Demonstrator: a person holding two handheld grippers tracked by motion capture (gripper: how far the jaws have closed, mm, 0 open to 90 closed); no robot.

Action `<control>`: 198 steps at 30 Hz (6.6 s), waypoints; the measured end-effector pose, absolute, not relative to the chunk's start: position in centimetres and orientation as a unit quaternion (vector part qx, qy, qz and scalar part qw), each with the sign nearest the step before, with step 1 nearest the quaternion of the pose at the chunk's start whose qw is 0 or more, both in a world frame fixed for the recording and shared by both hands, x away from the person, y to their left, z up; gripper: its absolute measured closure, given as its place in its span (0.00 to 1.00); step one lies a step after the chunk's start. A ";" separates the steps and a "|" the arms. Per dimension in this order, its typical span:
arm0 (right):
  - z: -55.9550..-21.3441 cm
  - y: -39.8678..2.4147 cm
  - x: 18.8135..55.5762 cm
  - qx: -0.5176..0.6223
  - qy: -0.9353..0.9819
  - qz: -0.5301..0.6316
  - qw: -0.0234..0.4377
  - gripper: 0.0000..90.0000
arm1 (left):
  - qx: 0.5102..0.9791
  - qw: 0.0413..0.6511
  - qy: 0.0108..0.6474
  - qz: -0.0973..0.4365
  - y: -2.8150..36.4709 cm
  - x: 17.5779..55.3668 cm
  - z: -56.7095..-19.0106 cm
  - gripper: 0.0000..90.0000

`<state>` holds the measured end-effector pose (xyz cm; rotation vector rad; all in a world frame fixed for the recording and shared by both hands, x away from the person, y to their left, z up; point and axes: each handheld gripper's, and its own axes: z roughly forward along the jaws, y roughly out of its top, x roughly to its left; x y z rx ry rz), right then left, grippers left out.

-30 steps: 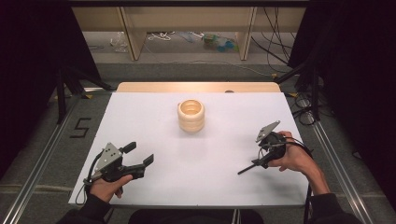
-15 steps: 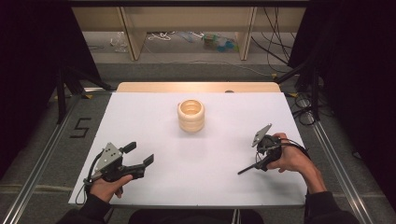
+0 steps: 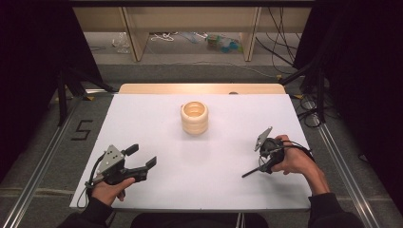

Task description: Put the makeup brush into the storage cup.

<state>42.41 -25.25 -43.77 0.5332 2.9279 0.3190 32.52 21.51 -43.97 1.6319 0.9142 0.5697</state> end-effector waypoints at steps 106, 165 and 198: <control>-41.4 -22.5 42.0 0.135 0.984 0.076 0.085 0.93 | 0.705 0.550 0.382 0.232 21.0 32.5 -44.1 0.20; -39.9 -10.8 36.0 -0.091 0.982 0.104 0.126 0.93 | 0.821 0.503 0.261 0.069 12.4 32.3 -44.9 0.32; -40.3 -9.0 34.3 -0.139 0.979 0.090 0.115 0.93 | 0.855 0.468 0.222 0.018 10.0 32.2 -45.0 0.54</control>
